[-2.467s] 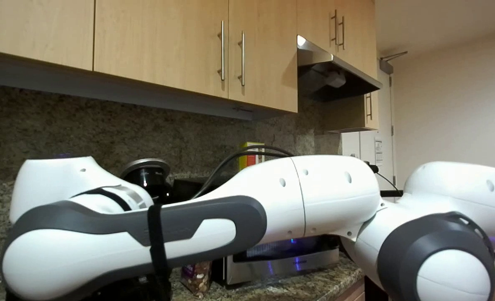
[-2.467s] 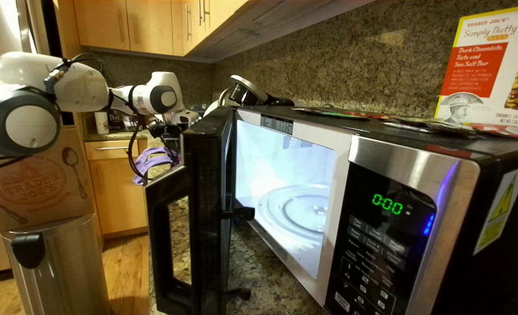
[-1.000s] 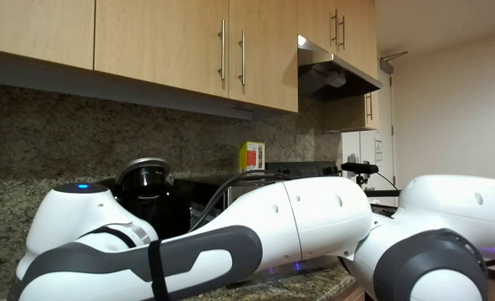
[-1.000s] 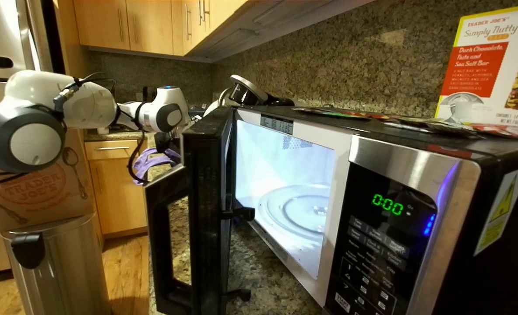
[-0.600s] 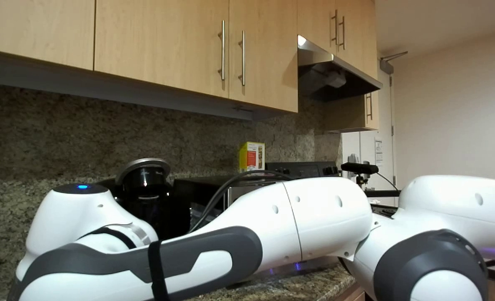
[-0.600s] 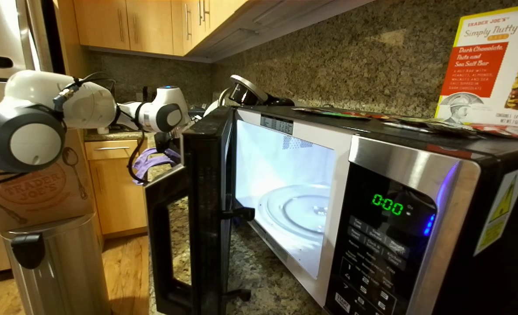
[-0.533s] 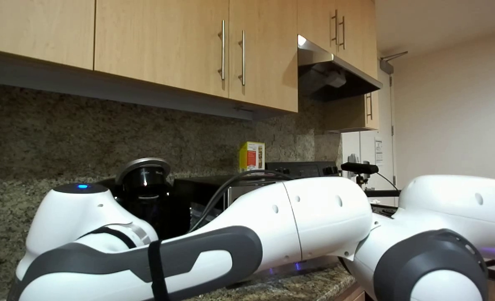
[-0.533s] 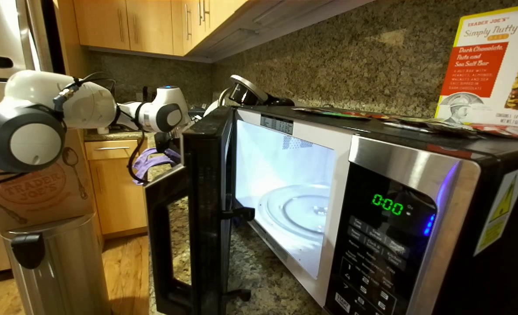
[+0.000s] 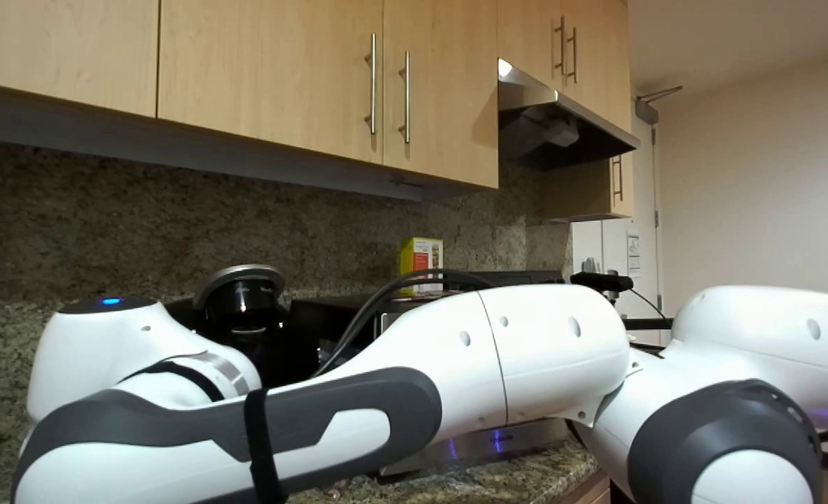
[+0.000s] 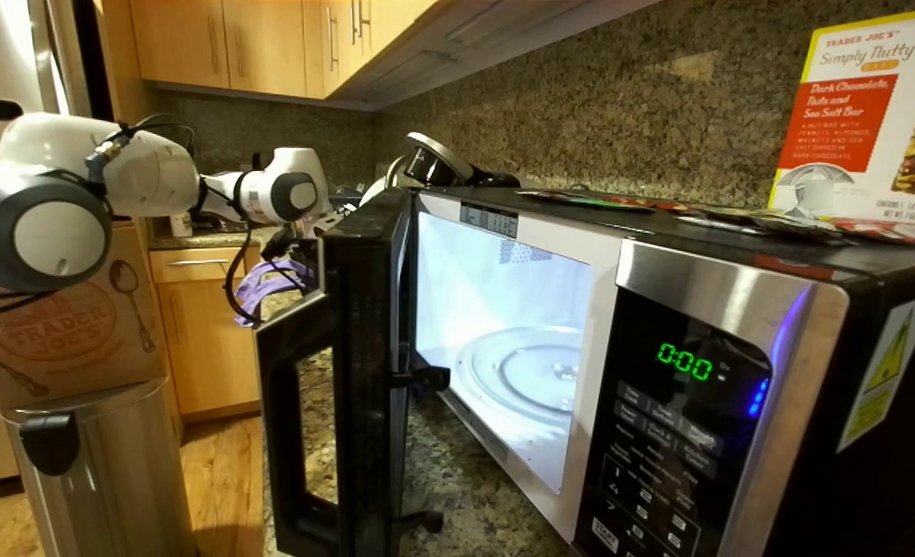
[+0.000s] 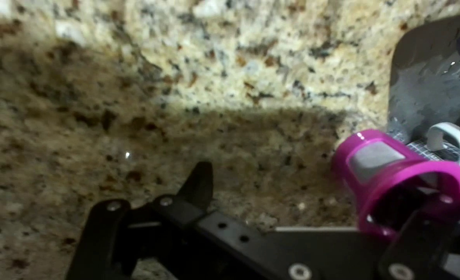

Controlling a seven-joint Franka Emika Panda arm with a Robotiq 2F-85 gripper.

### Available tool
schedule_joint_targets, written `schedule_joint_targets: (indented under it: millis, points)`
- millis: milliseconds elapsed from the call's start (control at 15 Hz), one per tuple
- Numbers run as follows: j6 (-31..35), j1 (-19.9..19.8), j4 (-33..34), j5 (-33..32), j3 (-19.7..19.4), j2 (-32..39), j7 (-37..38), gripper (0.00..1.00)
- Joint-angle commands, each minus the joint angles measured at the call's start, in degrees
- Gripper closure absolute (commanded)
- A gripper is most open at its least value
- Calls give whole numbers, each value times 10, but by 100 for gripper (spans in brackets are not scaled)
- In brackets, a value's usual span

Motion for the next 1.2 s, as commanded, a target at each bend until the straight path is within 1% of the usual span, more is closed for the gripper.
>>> schedule_joint_targets:
  millis: [0,133,267,467,867,1133]
  points:
    - [-70,5,-19,-6,2,-13,25,0]
    - [-97,5,-19,-3,8,-18,7,0]
    - [-115,3,-16,-2,10,-22,8,0]
    - [-120,0,-10,-2,14,-23,-4,0]
    - [-96,0,-1,-11,6,-20,-23,0]
    - [-42,8,1,-29,-9,-20,-11,0]
